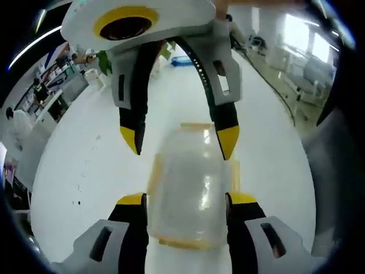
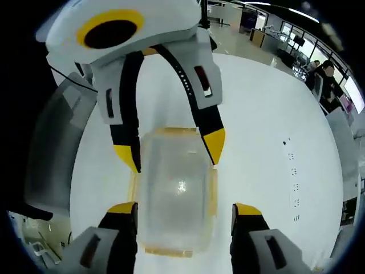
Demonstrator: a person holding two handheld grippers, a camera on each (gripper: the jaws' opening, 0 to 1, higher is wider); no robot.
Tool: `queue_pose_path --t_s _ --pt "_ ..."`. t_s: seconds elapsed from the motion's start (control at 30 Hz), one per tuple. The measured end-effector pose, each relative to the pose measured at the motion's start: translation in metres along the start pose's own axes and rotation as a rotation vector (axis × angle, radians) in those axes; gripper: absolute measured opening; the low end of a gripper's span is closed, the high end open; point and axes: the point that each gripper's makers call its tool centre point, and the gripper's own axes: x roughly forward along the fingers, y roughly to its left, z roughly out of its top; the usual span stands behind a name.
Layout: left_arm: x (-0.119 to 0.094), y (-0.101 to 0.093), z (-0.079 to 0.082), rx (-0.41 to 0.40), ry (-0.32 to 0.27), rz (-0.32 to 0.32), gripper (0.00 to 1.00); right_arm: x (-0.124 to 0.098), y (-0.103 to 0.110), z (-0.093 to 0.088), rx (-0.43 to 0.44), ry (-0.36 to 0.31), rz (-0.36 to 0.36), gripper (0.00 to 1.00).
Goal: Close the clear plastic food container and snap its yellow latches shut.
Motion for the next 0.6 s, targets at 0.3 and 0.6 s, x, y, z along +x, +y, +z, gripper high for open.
queue_pose_path --t_s 0.3,0.6 --pt "-0.007 0.014 -0.013 -0.238 -0.032 0.185 0.55 0.002 -0.004 -0.007 0.316 -0.117 -0.226 0.62" --pt "-0.023 0.031 -0.030 -0.329 0.091 0.471 0.60 -0.009 0.003 -0.036 0.595 -0.159 -0.465 0.63"
